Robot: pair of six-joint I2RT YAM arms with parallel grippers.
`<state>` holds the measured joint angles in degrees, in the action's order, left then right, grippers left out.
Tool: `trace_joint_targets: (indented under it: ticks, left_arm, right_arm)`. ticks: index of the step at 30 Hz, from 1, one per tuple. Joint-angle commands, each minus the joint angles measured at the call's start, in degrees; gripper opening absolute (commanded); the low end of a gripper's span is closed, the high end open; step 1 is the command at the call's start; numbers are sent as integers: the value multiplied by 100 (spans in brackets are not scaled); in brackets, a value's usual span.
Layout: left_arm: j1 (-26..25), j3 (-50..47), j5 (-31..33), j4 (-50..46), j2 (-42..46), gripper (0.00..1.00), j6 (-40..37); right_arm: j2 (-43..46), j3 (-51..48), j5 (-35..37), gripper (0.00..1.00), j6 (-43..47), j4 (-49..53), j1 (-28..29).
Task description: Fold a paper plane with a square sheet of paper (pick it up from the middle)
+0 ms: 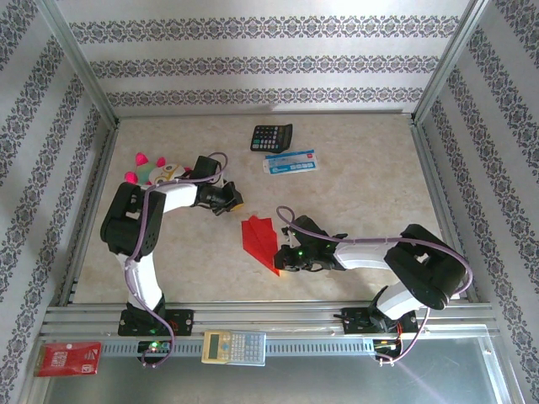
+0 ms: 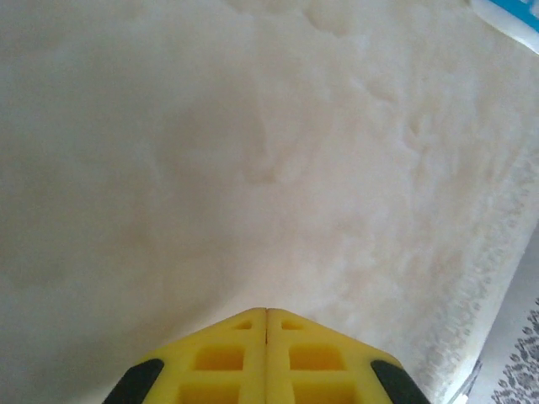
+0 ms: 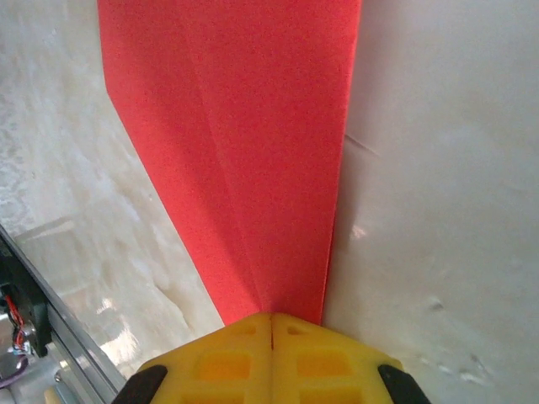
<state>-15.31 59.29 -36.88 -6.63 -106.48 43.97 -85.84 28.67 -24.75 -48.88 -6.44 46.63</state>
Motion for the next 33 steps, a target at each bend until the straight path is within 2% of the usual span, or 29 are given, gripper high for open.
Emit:
trace_joint_targets:
  ticks: [1,6,9,11,16,25,33]
  left_arm:
    - [-114,-459,-131,274,866,13,233]
    - [-657,-1243,-223,441,1831,22,495]
    - [-1095,-1354,-214,505,1854,24,515]
    - [-1253,-1237,-282,422,1581,22,398]
    - [-1255,-1084,-228,535,982,14,149]
    - [-1252,-1184,-138,781,360,10,40]
    - [-1248,-1481,-119,1015,325,10,130]
  right_arm:
    - [405,-75,85,10,347,1200,-85]
    - [1825,-235,283,23,489,1244,-410]
    - [2197,-410,765,29,399,1089,-561]
    - [2137,-387,895,31,290,878,-577]
    - [1536,-188,865,40,184,537,-489]
    - [635,-98,910,40,31,-53,-198]
    - [315,-134,767,38,-116,-433,-40]
